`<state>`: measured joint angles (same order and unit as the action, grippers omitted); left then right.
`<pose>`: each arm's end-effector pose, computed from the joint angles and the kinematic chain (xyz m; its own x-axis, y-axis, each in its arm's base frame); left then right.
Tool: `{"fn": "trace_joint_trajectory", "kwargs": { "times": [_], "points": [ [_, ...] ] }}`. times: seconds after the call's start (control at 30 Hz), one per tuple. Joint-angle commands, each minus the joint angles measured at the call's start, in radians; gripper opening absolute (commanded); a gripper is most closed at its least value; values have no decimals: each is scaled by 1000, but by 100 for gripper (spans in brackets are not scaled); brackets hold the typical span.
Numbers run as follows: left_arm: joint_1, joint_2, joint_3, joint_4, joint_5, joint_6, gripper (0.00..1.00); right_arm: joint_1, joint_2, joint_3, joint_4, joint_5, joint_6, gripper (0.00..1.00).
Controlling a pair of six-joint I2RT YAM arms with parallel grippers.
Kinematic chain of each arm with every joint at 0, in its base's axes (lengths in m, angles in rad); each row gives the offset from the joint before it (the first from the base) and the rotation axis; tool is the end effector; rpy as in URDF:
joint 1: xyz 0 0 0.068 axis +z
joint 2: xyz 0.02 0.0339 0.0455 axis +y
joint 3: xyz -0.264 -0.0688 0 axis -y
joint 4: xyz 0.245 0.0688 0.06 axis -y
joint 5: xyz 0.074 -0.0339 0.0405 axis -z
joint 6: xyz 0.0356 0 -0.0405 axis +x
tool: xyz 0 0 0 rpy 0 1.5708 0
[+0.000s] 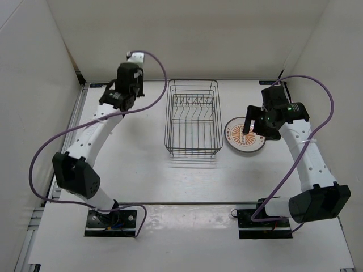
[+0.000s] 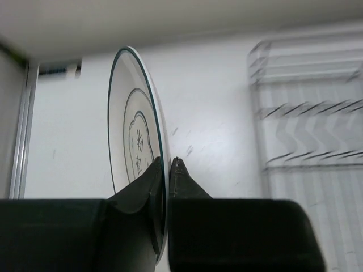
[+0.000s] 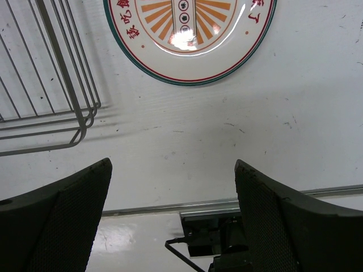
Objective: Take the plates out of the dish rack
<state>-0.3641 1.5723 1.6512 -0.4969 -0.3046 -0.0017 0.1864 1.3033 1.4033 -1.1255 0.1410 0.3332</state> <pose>0.3389 -0.1177 0.4128 -0.3795 0.1429 -0.9141 0.0829 0.9893 0.1202 0.2414 0.0404 0.3589 -0.8305 0.1729 -0.5294 0.1691 0.9840 0.0561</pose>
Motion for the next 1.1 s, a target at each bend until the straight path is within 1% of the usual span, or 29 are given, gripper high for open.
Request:
{"fn": "trace_joint_trajectory", "kwargs": {
  "times": [0.0, 0.03, 0.13, 0.17, 0.23, 0.27, 0.37, 0.43, 0.47, 0.5, 0.53, 0.57, 0.6, 0.73, 0.83, 0.9, 0.97, 1.03, 1.07],
  "points": [
    [71, 38, -236, 4, -188, -76, 0, 8, 4, 37, 7, -23, 3, 90],
    [73, 45, -264, 20, -241, -69, 0, 5, -1, 39, 4, -23, 4, 90],
    [74, 107, -317, 38, -280, -46, 0, 15, -10, 45, -2, -26, -2, 90],
    [73, 127, -317, 3, -286, -61, 0, 18, -12, 43, -2, -26, -9, 90],
    [76, 195, -317, -28, -306, -95, 5, 25, -19, 43, 1, -14, -16, 90],
    [73, 201, -309, -63, -304, -116, 7, 28, -24, 43, 1, -11, -31, 90],
    [48, 245, -300, -91, -300, -112, 11, 36, -35, 39, 9, 8, -40, 90],
    [47, 272, -282, -132, -295, -156, 27, 39, -35, 36, 10, 29, -46, 90],
    [47, 285, -269, -147, -288, -162, 38, 45, -42, 36, 12, 45, -48, 90],
    [45, 295, -258, -182, -278, -173, 65, 48, -41, 34, 13, 58, -49, 90],
    [45, 310, -226, -199, -266, -173, 80, 50, -41, 34, 15, 65, -52, 90],
    [42, 321, -216, -207, -261, -182, 93, 53, -39, 37, 16, 71, -51, 90],
    [44, 327, -199, -236, -252, -199, 100, 53, -33, 37, 20, 78, -52, 90],
    [31, 331, -157, -272, -238, -225, 100, 56, -10, 43, 27, 95, -34, 90],
    [28, 292, -107, -298, -237, -242, 100, 51, 19, 72, 21, 106, -17, 90],
    [30, 215, -77, -301, -231, -248, 100, 45, 36, 118, 12, 131, 12, 90],
    [51, 110, -58, -296, -165, -253, 100, 42, 82, 140, -8, 155, 42, 90],
    [73, 57, -45, -292, -101, -248, 100, 41, 138, 184, -39, 183, 102, 90],
    [77, -34, -51, -286, -58, -230, 100, 36, 160, 190, -45, 177, 113, 90]
  ]
}}
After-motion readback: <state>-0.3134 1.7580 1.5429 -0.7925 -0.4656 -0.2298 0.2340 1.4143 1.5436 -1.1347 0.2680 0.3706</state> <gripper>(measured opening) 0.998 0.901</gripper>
